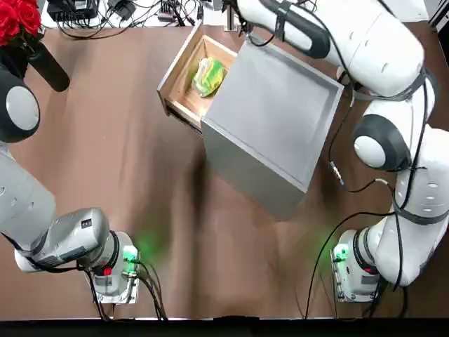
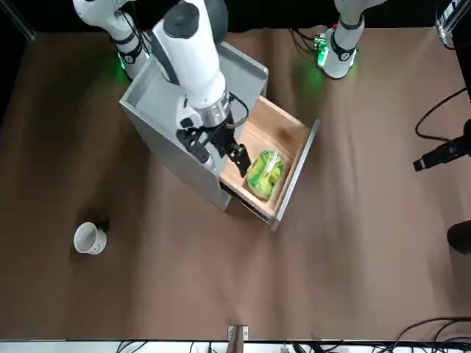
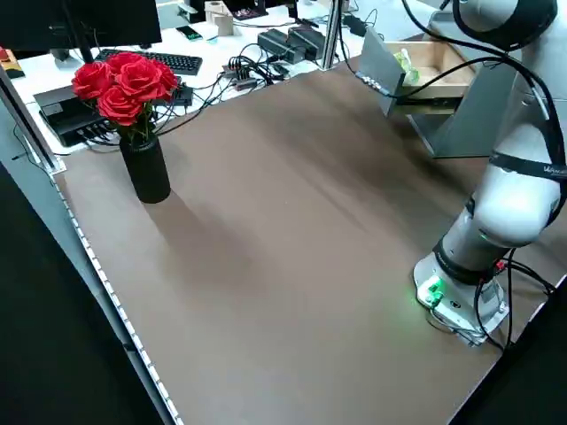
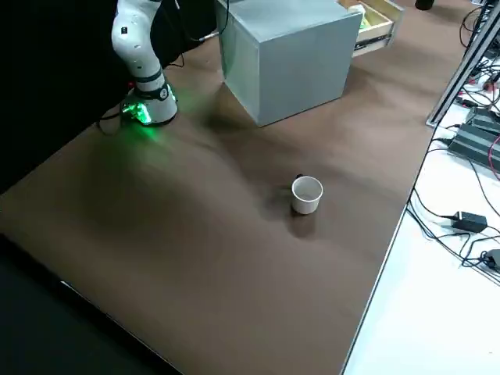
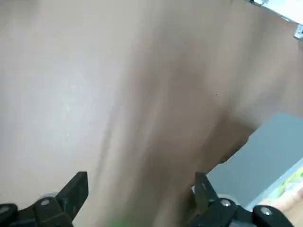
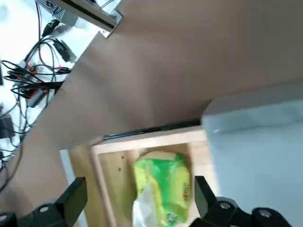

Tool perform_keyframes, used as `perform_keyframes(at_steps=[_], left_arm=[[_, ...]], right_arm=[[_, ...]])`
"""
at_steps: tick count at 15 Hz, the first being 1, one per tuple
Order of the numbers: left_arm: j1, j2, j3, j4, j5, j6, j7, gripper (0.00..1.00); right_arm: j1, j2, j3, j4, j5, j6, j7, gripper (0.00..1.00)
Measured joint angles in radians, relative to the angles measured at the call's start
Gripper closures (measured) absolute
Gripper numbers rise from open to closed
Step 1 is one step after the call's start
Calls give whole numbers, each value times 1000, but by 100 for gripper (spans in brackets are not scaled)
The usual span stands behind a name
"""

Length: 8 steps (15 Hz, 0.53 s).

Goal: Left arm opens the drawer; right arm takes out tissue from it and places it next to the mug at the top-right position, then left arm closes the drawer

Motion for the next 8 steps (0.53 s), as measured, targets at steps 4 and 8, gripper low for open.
perform_keyframes(at_steps=[4, 8], left_arm=[[-32, -64, 0, -2, 54, 0, 70, 0], [-177, -89, 62, -7, 61, 48, 69, 0]], right_arm=[[60, 58, -9, 14, -4, 93, 99, 0], [103, 85, -28, 19, -12, 118, 132, 0]])
